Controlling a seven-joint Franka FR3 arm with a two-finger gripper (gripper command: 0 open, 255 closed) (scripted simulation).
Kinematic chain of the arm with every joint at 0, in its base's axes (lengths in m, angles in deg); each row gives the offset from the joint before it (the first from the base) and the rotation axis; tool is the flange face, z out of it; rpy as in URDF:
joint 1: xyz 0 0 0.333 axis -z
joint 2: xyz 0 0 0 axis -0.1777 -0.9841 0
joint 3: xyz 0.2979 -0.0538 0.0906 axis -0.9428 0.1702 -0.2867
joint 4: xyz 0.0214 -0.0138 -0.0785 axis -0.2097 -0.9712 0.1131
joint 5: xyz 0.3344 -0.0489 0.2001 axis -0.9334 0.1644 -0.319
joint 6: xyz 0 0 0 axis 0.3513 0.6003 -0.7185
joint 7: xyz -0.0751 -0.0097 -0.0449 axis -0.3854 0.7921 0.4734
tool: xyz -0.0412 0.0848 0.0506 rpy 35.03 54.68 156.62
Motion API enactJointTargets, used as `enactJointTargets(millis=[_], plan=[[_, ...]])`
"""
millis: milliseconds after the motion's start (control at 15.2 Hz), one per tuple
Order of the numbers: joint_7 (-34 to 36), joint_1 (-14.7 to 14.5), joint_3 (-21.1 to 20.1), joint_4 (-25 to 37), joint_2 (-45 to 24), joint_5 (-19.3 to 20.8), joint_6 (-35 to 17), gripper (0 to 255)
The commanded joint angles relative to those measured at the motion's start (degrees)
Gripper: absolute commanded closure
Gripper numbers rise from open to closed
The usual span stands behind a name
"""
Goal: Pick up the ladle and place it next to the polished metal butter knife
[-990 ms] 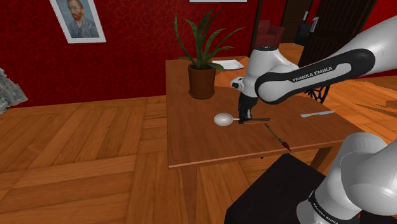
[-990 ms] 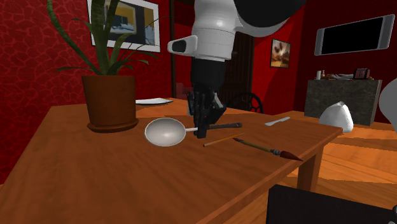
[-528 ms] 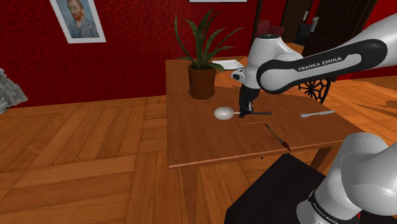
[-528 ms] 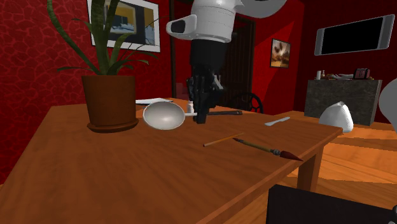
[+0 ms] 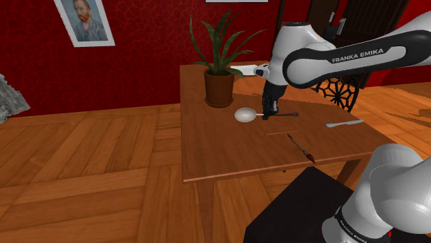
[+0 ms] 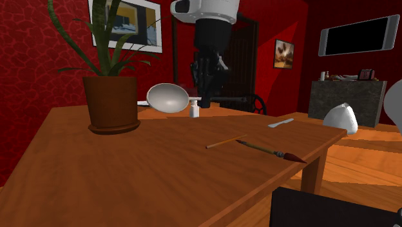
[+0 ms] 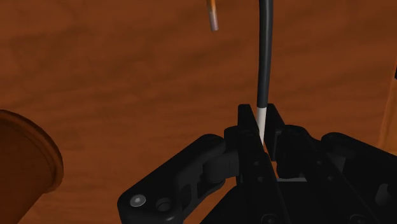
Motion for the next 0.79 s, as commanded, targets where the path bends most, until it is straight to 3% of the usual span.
enactJointTargets(millis=[0,726], plan=[[-2.11,0.97,1.62,-0.21,0.82,0.73,0.39,255],[-18.22,7.02,14.85,2.27,1.04,5.55,0.97,255]])
